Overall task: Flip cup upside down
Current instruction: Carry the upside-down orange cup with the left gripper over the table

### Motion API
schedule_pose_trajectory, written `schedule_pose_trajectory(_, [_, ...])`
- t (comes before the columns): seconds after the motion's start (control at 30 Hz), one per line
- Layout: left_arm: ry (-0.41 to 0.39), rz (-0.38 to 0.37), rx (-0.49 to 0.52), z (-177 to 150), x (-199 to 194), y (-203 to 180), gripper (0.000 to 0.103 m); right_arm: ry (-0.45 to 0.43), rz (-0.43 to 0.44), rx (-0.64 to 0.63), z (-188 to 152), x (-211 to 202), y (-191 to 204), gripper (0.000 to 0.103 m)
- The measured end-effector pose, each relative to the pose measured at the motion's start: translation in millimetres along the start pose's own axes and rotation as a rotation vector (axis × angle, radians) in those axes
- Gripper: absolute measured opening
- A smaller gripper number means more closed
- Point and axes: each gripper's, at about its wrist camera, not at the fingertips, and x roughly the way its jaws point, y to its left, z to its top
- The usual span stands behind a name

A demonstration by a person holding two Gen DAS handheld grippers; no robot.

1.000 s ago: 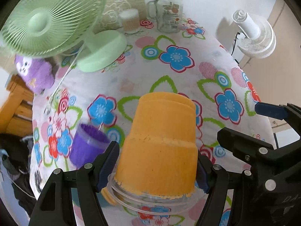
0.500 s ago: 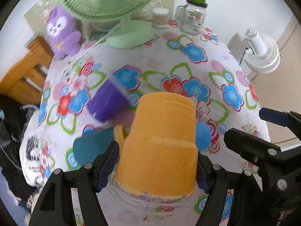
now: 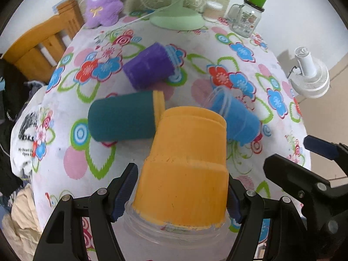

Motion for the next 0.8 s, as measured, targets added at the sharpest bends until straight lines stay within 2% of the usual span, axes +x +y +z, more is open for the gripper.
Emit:
schedule_pose_trajectory(0.43, [0.021,-0.048,-0.085,-26,37,-4,0.075,0.077,-0.033,-0.004,-17,39,0,0.103])
schedule_pose_trajectory(0.57, [0.024,-0.008,-0.078,-27,49,-6,0.075,0.086,-0.053,-0.018,-18,50,-2,0.103])
schedule_pose_trajectory(0.7, [0.041,-0.014,-0.097,-26,61,-4,0.075,0.098,-0.053,-0.005,-16,60,-7,0.103])
schedule_pose_trajectory(0.8, [0.024,0.007,-0.090,-25,64,-5,0.076,0.102,-0.061,-0.002,-14,65,-10,0.103])
